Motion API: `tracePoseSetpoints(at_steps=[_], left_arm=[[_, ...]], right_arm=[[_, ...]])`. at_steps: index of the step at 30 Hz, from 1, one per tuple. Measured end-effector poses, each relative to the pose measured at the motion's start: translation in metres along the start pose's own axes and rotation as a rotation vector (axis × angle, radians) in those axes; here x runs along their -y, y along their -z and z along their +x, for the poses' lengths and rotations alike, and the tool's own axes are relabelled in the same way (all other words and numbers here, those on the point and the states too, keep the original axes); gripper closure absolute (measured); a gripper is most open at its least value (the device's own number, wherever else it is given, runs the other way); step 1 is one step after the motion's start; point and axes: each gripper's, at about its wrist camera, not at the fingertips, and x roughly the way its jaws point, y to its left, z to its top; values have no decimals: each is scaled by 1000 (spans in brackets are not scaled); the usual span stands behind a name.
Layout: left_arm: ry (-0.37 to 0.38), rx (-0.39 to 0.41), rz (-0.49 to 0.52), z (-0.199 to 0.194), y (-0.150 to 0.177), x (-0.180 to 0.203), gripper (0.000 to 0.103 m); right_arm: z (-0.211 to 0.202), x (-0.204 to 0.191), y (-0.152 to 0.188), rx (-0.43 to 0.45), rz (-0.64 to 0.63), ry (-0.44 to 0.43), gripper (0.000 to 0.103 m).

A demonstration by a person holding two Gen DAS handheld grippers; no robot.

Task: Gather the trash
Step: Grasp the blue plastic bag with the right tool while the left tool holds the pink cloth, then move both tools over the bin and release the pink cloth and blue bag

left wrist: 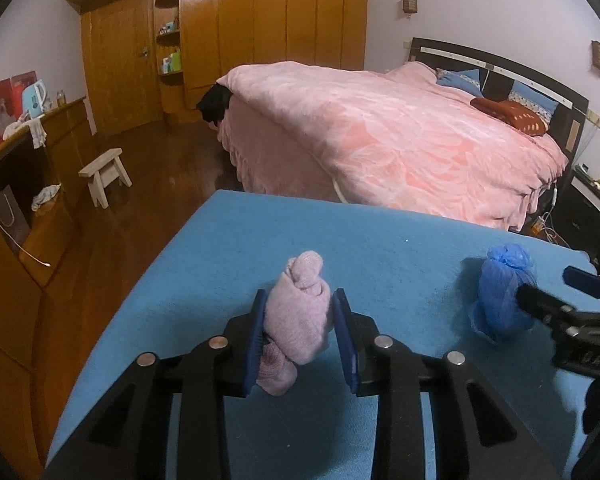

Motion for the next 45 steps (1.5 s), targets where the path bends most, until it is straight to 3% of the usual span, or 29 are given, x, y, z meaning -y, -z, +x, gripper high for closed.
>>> tracePoseSetpoints(at_steps=[2, 5, 6, 14, 27, 45], left_arm=[[7, -2, -6, -1, 1, 1, 70], [10, -2, -7, -1, 1, -1, 70], [10, -2, -8, -1, 1, -1, 70], [11, 6, -7, -10, 3, 3, 70], [56, 53, 27, -60, 11, 38, 70], [144, 95, 80, -153, 40, 97, 70]], right_arm=[[5, -3, -1, -7, -9, -10, 9], [13, -4, -1, -44, 0, -71, 42], [13, -5, -1, -48, 3, -88, 47], [-5, -10, 3, -20, -10, -119, 68], [-74, 5, 18, 57, 9, -138, 68], [-185, 53, 72, 125, 68, -137, 68]])
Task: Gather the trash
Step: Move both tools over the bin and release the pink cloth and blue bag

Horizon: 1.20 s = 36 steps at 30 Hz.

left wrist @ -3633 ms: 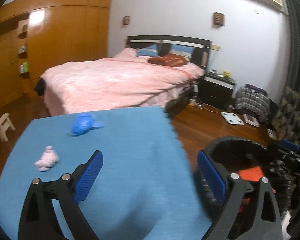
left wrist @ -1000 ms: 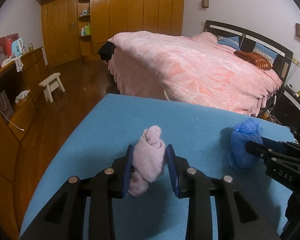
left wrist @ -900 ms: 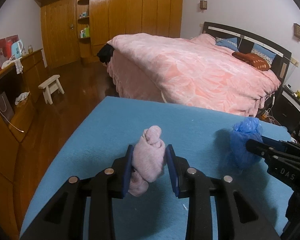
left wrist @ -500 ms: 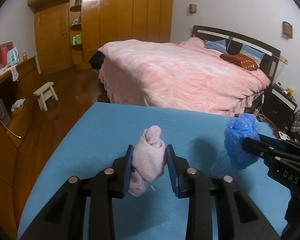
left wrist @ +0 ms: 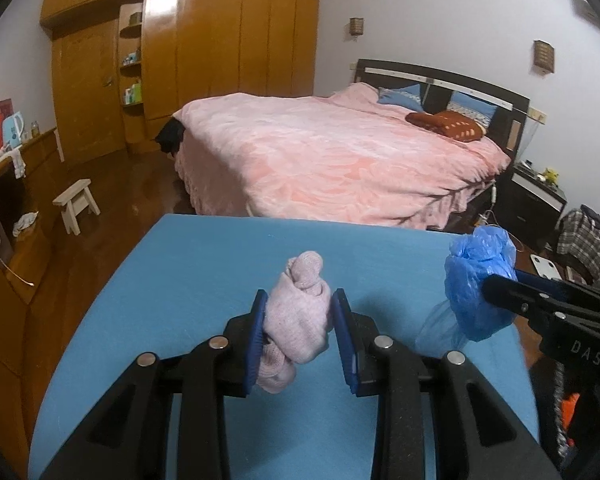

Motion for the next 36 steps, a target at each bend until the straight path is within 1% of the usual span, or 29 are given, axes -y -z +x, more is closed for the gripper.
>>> tracePoseSetpoints(at_steps=[4, 11, 18, 26, 36], left_arm=[[23, -10, 2, -17, 7, 17, 70], [57, -5, 26, -46, 15, 45, 70], [123, -4, 57, -73, 21, 79, 70], [202, 23, 110, -101, 23, 121, 70], [272, 56, 162, -129, 26, 160, 70]], right_arm=[[-25, 4, 8, 15, 11, 3, 68], [-67, 11, 26, 33, 14, 29, 68], [-111, 25, 46, 50, 48, 53, 68], [-158, 42, 70, 75, 73, 101, 68], [-211, 67, 95, 107, 98, 180, 68]])
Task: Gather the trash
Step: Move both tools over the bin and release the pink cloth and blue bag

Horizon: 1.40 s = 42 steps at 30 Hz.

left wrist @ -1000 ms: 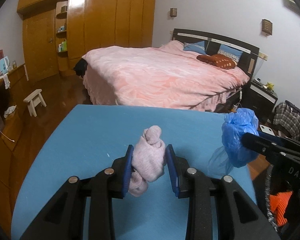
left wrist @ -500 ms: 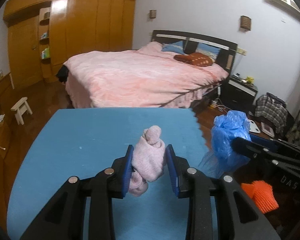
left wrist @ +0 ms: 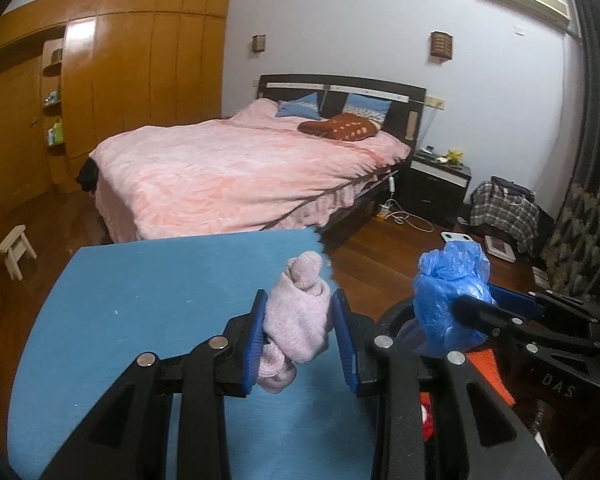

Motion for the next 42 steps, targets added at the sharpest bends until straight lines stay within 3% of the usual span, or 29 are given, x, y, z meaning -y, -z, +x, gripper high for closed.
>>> tracePoseSetpoints(at_steps=[10, 25, 42], left_arm=[[89, 3, 61, -4, 5, 52, 70], [241, -49, 158, 26, 24, 127, 70], [291, -94, 193, 73, 35, 163, 70]], right_arm=[[-33, 37, 22, 13, 48, 90, 68], [-56, 107, 64, -4, 151, 234, 68], [-41, 144, 88, -62, 183, 279, 68]])
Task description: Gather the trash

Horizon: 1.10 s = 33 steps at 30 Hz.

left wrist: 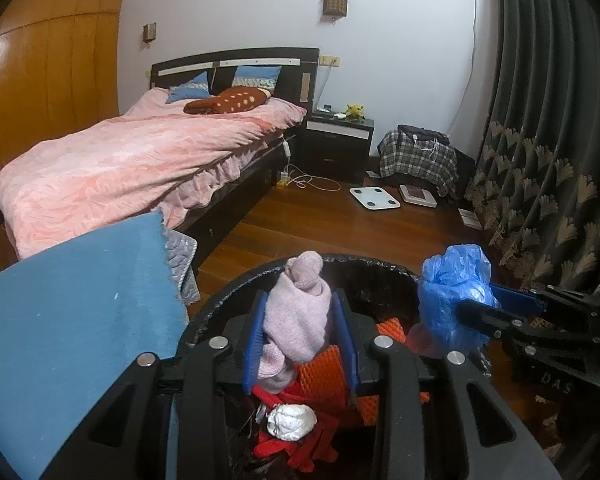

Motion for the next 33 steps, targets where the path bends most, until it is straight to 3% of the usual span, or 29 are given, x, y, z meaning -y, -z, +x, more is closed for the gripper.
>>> tracePoseSetpoints(at_steps=[4, 7, 8, 10, 16, 18, 20, 22, 27, 33], left_arm=[[16, -9, 3, 9, 1, -1, 70], [32, -16, 4, 14, 0, -1, 67], [43, -23, -4, 15, -1, -2, 65], [55, -24, -21, 16, -1, -5, 51], [50, -16, -43, 10, -5, -16, 39], [39, -11, -53, 6, -7, -20, 35], [21, 0, -62, 0, -9, -24, 28], [-3, 16, -70, -8, -10, -31, 19], [-61, 46, -75, -32, -13, -48, 7], [-127, 46, -96, -58, -13, -63, 6]], right_arm=[[7, 3, 0, -10, 2, 7, 68], [11, 6, -1, -13, 8, 14, 61], [12, 7, -1, -16, 10, 19, 53], [14, 9, 1, -16, 18, 30, 47], [13, 15, 0, -7, 42, 44, 34], [9, 15, -1, 2, 47, 53, 18], [5, 16, -3, 12, 51, 50, 12], [0, 14, -4, 16, 54, 44, 9], [-12, 6, -9, 21, 57, 26, 6], [-28, -17, -14, 38, 28, 18, 5]])
